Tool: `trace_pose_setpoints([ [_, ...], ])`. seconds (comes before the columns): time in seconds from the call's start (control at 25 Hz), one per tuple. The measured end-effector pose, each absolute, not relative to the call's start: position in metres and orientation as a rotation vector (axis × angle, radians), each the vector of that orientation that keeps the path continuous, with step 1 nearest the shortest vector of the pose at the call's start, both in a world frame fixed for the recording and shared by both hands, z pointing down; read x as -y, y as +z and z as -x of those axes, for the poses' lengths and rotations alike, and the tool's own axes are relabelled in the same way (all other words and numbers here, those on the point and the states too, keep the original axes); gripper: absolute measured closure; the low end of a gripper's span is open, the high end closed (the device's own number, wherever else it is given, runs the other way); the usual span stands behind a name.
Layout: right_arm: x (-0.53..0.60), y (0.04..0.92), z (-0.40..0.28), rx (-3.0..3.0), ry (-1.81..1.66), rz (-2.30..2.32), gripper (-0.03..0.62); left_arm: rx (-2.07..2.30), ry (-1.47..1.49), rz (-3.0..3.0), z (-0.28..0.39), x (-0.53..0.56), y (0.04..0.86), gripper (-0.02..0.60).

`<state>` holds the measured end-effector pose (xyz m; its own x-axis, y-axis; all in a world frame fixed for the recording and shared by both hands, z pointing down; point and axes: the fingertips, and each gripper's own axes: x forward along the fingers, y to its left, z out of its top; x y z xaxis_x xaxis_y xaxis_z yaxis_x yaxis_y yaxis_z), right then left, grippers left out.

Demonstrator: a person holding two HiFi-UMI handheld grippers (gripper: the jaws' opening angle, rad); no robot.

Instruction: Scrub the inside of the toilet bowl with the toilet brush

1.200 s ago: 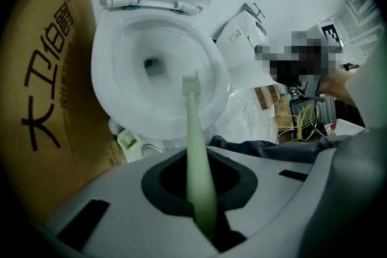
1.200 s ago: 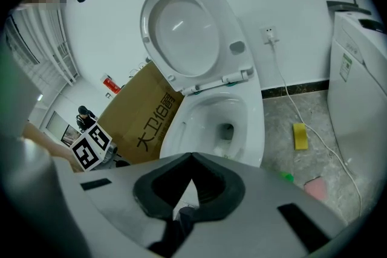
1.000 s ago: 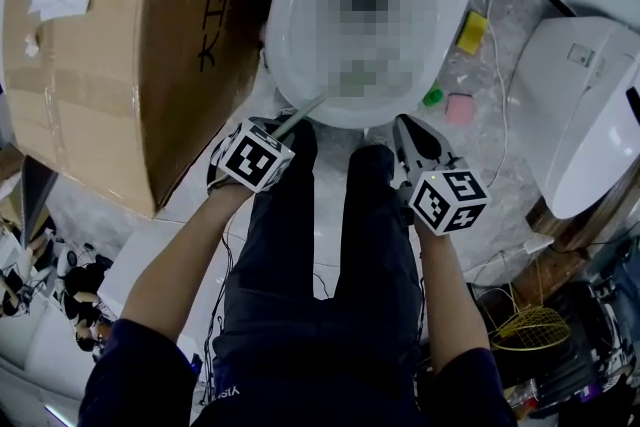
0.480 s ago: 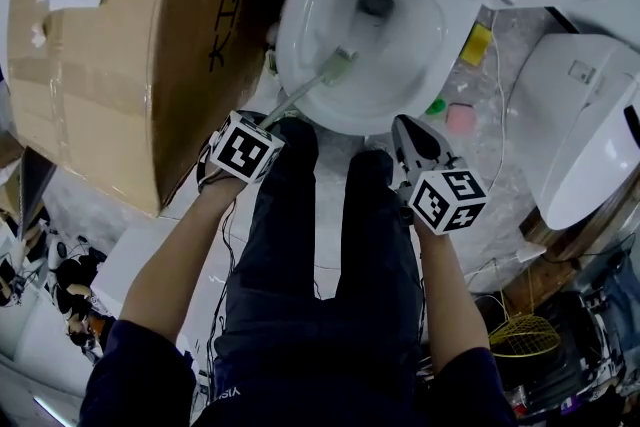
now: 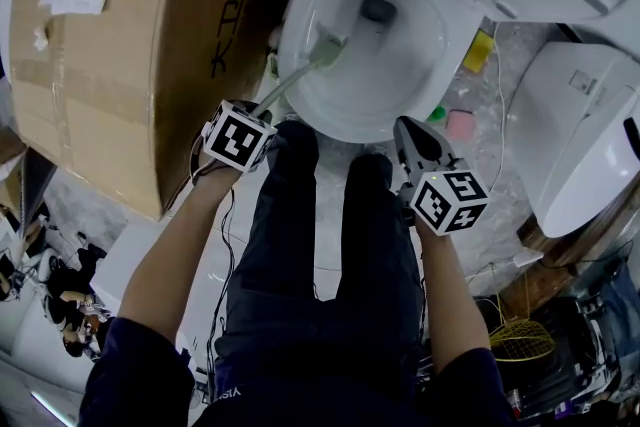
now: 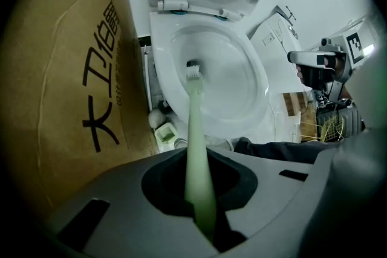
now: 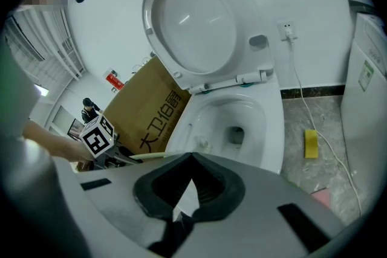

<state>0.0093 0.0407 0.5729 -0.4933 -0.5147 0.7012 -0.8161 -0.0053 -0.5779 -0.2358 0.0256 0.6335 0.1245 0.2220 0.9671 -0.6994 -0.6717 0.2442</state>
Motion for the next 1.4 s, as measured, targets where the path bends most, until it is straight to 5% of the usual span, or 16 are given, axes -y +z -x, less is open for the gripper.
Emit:
trace_pose_setpoints([
  [1.4,-0.019,0.583,-0.054,1.922,1.562,-1.47,0.594,0.511,1.63,-1.845,0.169,0.079,0.638,0.532],
])
